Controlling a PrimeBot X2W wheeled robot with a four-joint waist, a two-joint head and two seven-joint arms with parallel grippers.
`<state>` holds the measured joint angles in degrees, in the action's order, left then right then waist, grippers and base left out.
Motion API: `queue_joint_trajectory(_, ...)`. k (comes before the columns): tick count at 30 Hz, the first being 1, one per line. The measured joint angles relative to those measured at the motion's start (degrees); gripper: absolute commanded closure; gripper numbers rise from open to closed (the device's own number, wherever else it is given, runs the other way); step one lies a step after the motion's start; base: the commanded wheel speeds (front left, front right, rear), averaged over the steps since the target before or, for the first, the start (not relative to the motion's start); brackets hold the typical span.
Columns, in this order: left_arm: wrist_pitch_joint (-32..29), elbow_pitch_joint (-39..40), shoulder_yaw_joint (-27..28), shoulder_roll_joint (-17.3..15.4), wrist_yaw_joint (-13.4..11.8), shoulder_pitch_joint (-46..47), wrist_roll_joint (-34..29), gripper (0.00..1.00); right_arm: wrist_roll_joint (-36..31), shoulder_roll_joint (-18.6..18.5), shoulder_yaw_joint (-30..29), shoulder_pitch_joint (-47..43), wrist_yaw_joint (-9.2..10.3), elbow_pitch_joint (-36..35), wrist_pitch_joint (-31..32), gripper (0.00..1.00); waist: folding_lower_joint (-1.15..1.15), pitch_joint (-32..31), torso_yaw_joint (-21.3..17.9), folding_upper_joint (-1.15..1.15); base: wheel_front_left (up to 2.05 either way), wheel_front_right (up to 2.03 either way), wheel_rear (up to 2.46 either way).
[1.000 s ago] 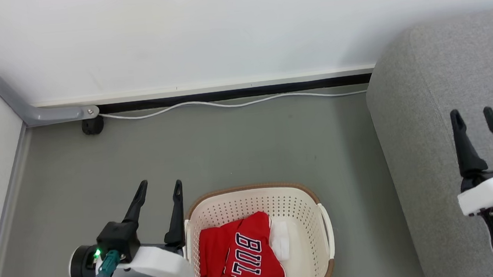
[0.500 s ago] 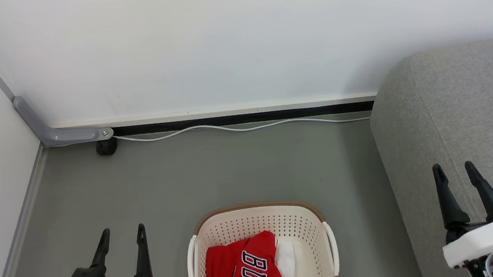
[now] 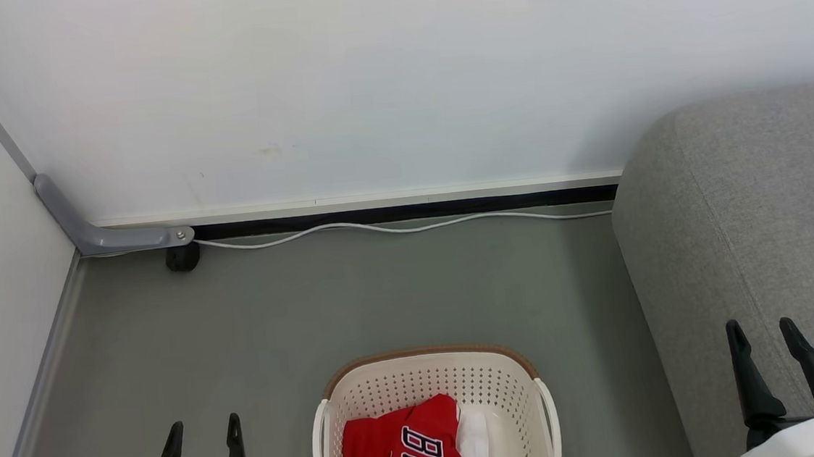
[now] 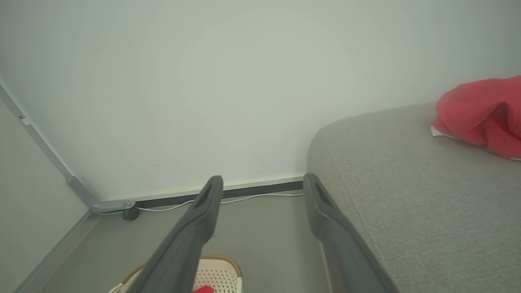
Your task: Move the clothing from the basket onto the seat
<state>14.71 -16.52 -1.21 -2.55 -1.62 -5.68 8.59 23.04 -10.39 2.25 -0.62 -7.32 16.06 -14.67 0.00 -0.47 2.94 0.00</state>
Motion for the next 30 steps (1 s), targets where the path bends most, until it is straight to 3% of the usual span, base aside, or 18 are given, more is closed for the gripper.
queue_joint_trajectory(11, 0.0, -0.7, -2.3, -0.03, 0.05, 0.02, 0.13, 0.0, -0.01, 0.34, 0.1, -0.04, 0.0, -0.16, 0.0, 0.0, 0.0, 0.61, -0.55, 0.0, 0.0, 0.0, 0.0)
queue_joint_trajectory(17, -0.01, -2.94, -6.65, -0.12, 0.02, 0.86, 1.74, 0.0, 0.02, 0.27, 0.91, 0.99, 0.0, -1.59, 0.0, 0.0, 0.0, 3.53, -0.77, 0.0, 0.0, 0.0, 0.0)
queue_joint_trajectory(30, -0.05, -11.2, -19.73, -0.05, -5.59, 14.45, 8.88, 0.0, 3.04, -4.85, 4.33, 11.88, 0.0, -7.25, 0.0, 0.0, 0.0, 17.52, -2.16, 0.0, 0.0, 0.0, 0.0)
